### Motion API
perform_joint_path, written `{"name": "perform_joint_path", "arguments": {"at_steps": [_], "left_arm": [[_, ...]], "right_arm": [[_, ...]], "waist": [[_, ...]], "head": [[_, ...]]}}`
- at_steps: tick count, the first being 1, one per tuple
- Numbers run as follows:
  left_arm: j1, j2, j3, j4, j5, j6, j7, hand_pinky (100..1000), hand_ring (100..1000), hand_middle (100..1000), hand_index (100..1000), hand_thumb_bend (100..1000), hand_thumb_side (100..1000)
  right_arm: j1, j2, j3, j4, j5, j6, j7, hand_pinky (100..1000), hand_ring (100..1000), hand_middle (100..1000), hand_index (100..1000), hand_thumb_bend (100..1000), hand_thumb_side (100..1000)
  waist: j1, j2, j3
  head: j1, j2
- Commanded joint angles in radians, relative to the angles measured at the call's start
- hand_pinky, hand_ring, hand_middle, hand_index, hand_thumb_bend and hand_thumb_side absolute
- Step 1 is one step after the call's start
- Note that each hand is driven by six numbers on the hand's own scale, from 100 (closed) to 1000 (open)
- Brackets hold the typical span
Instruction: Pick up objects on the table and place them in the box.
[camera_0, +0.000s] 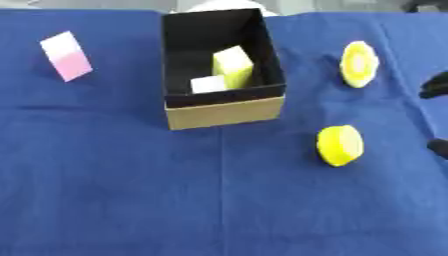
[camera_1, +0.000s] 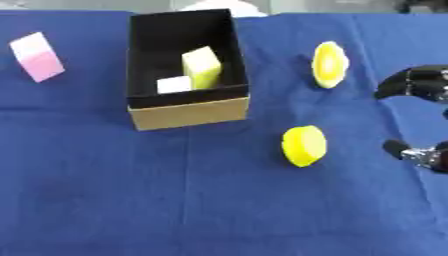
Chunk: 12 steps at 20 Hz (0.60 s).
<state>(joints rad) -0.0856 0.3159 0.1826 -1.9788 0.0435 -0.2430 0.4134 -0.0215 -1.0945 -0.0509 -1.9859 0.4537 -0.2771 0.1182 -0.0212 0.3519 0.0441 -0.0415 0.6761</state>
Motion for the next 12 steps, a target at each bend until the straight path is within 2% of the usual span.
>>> {"name": "perform_joint_path", "arguments": {"at_steps": [1,5,7,12], "left_arm": [[-0.008,0.011,0.003,-0.021,-0.001,-0.001,-0.002,771,573,529,810,195,636],[-0.009,0.011,0.001,-0.021,0.0,-0.001,-0.004,770,573,528,810,195,636],[-0.01,0.011,0.0,-0.021,0.002,0.0,-0.005,770,572,528,809,195,635],[-0.013,0.012,-0.004,-0.021,0.005,0.001,-0.01,770,572,526,809,193,635]], "right_arm": [[-0.012,-0.045,0.006,-0.014,0.002,0.013,-0.004,855,844,770,809,409,151],[-0.026,-0.062,0.046,-0.014,-0.006,0.049,0.018,842,839,765,807,407,148],[-0.038,-0.074,0.069,-0.014,-0.018,0.071,0.032,831,834,762,808,400,116],[-0.087,-0.101,0.121,-0.014,-0.05,0.15,0.067,827,829,759,814,399,109]], "waist": [[-0.002,-0.014,0.002],[-0.002,-0.014,0.007],[-0.002,-0.013,0.01],[-0.002,-0.012,0.016]], "head": [[0.001,-0.012],[-0.002,-0.014],[-0.005,-0.014],[-0.012,-0.014]]}}
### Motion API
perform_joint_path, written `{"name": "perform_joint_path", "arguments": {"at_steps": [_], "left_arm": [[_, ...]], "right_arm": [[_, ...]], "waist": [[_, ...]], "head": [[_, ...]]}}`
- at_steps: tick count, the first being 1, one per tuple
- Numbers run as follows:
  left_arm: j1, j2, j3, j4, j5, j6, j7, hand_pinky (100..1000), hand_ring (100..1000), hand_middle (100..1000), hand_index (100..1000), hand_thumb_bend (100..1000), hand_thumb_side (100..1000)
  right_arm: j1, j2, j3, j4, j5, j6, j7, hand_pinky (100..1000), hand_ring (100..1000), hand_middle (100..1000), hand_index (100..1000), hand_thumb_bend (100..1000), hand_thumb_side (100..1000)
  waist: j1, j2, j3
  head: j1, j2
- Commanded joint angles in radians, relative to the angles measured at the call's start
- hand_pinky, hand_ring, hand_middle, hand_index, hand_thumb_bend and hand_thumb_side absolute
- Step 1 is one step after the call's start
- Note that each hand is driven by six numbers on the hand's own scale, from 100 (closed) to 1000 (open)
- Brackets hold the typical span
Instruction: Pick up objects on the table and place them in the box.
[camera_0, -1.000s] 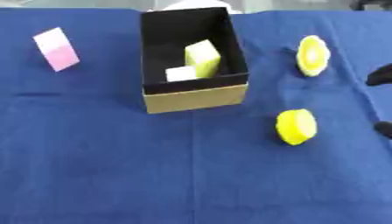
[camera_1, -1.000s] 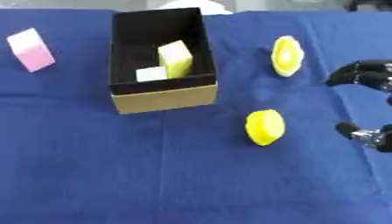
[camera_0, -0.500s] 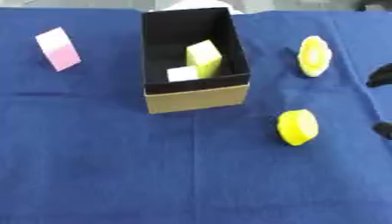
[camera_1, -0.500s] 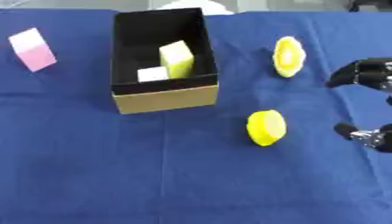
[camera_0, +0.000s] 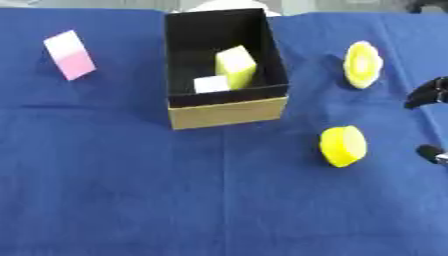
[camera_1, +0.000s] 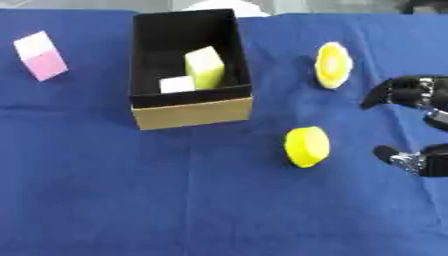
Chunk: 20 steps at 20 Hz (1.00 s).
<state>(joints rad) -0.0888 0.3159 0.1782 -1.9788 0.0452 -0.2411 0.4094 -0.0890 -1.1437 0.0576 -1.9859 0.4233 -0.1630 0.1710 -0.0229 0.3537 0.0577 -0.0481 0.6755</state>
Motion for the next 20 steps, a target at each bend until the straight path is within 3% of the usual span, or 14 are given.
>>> {"name": "perform_joint_path", "arguments": {"at_steps": [1,20], "left_arm": [[-0.01,0.012,0.0,-0.021,0.004,-0.001,-0.007,770,572,526,809,193,636],[-0.019,0.006,-0.011,-0.021,0.015,0.001,-0.022,770,569,523,809,189,643]], "right_arm": [[-0.028,-0.056,0.022,-0.014,-0.024,0.048,0.026,831,831,762,818,398,107],[-0.161,-0.044,0.14,-0.014,-0.052,0.201,0.183,841,854,807,841,387,100]], "waist": [[0.0,-0.013,0.004],[-0.001,0.006,0.033]], "head": [[-0.006,-0.014],[-0.029,-0.022]]}}
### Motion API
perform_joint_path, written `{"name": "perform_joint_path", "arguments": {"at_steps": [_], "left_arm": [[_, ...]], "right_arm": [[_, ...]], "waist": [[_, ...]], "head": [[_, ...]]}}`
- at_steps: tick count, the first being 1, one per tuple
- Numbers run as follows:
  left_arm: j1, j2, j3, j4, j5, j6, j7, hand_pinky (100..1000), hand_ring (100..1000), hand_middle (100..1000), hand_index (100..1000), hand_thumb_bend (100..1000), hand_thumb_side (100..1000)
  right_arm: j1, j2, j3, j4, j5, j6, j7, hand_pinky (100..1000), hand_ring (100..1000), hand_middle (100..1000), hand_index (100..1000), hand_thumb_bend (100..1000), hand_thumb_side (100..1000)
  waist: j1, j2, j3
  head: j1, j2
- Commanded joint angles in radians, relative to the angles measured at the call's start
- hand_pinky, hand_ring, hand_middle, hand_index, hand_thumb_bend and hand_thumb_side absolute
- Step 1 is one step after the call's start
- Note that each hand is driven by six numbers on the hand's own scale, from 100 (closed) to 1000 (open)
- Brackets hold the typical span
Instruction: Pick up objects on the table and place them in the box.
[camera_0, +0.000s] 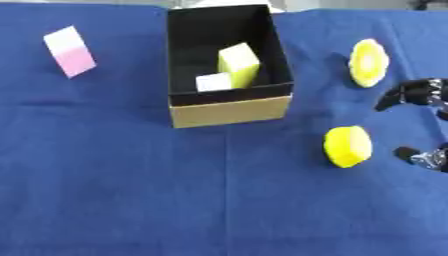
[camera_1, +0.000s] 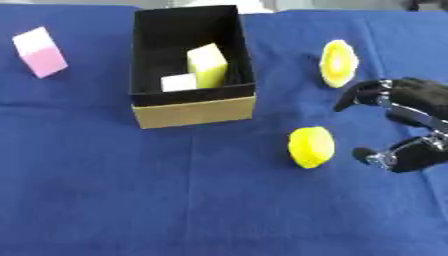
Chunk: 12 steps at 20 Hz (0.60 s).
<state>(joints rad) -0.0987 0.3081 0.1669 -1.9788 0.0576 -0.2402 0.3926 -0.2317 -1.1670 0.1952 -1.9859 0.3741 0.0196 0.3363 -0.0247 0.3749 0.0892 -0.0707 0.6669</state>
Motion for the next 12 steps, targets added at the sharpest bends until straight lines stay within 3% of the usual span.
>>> {"name": "perform_joint_path", "arguments": {"at_steps": [1,12], "left_arm": [[-0.01,0.013,0.0,-0.021,0.003,0.0,-0.006,770,568,523,809,189,644],[-0.015,0.008,-0.007,-0.021,0.009,0.0,-0.013,770,568,522,809,187,647]], "right_arm": [[-0.025,-0.017,0.007,-0.014,-0.002,0.027,0.024,841,855,808,842,386,100],[-0.092,0.036,0.061,-0.014,0.011,0.119,0.109,838,860,814,846,381,100]], "waist": [[0.001,-0.015,0.002],[0.005,-0.002,0.019]], "head": [[-0.008,-0.014],[-0.023,-0.018]]}}
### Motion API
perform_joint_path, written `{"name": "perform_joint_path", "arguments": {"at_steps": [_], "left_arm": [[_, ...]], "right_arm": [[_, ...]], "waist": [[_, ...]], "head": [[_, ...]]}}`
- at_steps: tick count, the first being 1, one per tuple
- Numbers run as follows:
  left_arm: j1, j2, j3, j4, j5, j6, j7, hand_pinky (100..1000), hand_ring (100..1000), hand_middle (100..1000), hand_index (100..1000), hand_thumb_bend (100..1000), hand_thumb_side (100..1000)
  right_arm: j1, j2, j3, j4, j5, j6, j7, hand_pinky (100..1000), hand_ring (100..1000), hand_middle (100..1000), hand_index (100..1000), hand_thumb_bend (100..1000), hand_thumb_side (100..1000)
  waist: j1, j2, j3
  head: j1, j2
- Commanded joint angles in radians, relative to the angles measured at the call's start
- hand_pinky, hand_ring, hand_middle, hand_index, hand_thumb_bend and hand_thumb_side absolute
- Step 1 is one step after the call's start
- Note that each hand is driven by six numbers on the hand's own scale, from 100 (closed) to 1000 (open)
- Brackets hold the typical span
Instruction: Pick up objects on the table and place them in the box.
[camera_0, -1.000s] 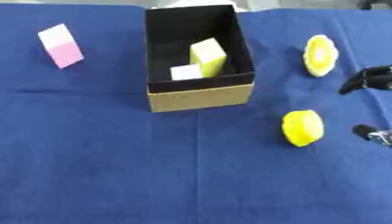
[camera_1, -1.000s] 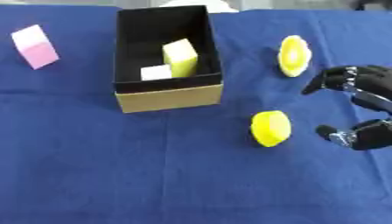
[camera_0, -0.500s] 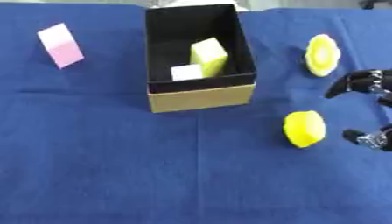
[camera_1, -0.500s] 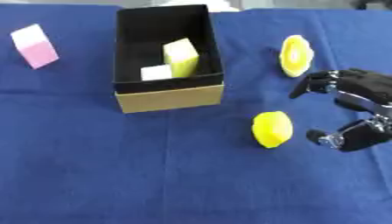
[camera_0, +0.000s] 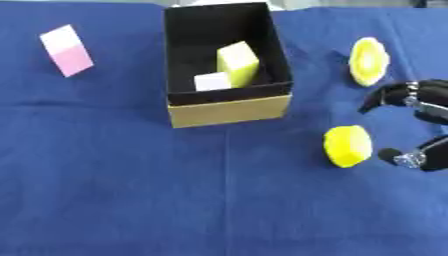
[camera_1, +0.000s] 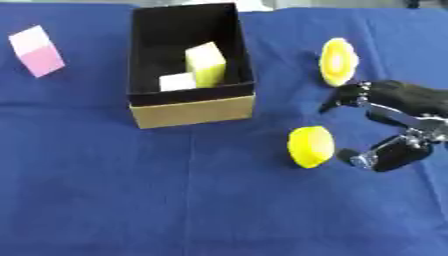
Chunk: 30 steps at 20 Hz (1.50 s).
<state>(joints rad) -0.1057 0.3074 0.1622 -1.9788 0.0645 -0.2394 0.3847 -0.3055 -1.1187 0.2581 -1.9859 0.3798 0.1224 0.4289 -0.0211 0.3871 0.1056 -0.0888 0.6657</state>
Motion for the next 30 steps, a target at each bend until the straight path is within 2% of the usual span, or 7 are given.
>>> {"name": "perform_joint_path", "arguments": {"at_steps": [1,7,15,17,18,22,30], "left_arm": [[-0.009,0.008,-0.003,-0.021,0.003,-0.001,-0.007,770,567,522,809,187,647],[-0.008,0.004,-0.003,-0.021,0.005,-0.002,-0.008,770,566,521,809,184,650],[-0.014,0.0,-0.006,-0.021,0.009,-0.004,-0.012,771,566,520,809,181,652],[-0.015,-0.001,-0.007,-0.021,0.009,-0.003,-0.013,771,566,520,809,181,653],[-0.015,-0.001,-0.007,-0.021,0.009,-0.003,-0.013,771,565,520,808,180,653],[-0.014,0.0,-0.006,-0.021,0.01,-0.004,-0.013,771,566,520,808,179,652],[-0.013,0.002,-0.005,-0.021,0.009,-0.003,-0.013,772,566,521,808,179,648]], "right_arm": [[-0.025,-0.008,0.001,-0.014,0.007,0.024,0.024,838,860,814,846,381,100],[-0.038,0.013,0.011,-0.014,0.005,0.054,0.054,833,858,809,843,321,100],[-0.061,0.035,0.018,0.045,0.042,0.063,0.068,836,858,785,842,381,100],[-0.064,0.041,0.019,0.061,0.05,0.058,0.07,833,853,744,828,383,100],[-0.065,0.044,0.019,0.064,0.049,0.055,0.068,819,826,627,727,413,124],[-0.062,0.052,0.011,0.028,-0.017,0.05,0.024,786,754,504,602,417,103],[-0.064,0.039,-0.019,-0.014,-0.113,0.053,-0.028,769,717,473,574,313,110]], "waist": [[0.002,-0.013,0.004],[0.005,-0.001,0.013],[0.009,0.009,0.021],[0.01,0.011,0.022],[0.01,0.011,0.022],[0.012,0.01,0.02],[0.01,-0.003,0.016]], "head": [[-0.007,-0.017],[-0.013,-0.016],[-0.018,-0.017],[-0.017,-0.018],[-0.017,-0.018],[-0.014,-0.016],[-0.012,-0.014]]}}
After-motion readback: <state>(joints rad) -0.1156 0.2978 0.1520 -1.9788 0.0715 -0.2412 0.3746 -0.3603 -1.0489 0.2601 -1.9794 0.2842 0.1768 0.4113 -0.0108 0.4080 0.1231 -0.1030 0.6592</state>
